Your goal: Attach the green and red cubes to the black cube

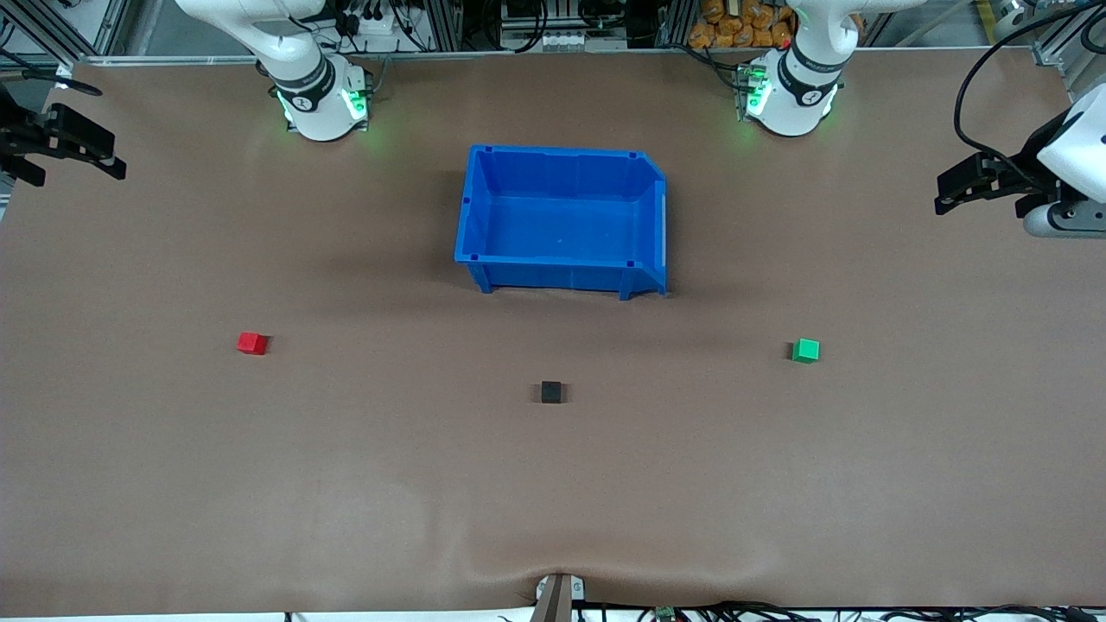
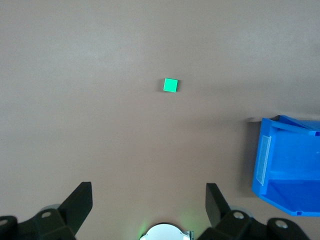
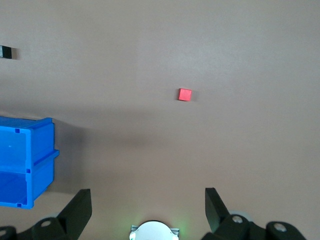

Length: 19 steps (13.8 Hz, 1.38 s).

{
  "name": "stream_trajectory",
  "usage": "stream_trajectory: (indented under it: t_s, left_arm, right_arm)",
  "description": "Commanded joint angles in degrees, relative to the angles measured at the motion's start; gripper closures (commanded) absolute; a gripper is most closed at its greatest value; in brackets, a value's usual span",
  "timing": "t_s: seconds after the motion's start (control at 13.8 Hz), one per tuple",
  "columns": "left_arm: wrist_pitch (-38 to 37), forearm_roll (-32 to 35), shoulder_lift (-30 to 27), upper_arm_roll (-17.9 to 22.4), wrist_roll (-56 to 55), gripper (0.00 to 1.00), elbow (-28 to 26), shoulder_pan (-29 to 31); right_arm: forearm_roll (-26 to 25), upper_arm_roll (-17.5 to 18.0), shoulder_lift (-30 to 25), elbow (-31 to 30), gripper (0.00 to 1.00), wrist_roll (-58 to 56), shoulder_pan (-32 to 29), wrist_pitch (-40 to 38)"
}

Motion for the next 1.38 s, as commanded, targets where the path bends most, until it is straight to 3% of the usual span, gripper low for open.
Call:
stream_trajectory:
  t_s: [0.0,1.3]
  left_arm:
    - [-1.2,1.1,-0.3,-0.1,0.3,0.0,0.6,-0.1]
    - [-0.3,0.7,3.8,-0.3,-5.5,0.0,-2.0,0.5]
  right_arm:
    - [0.0,0.1,-1.0,-0.9,0.0,0.0,0.0,-0.1]
    - [0.0,0.0,-0.5,-0.6,0.0,0.0,-0.3,-0.1]
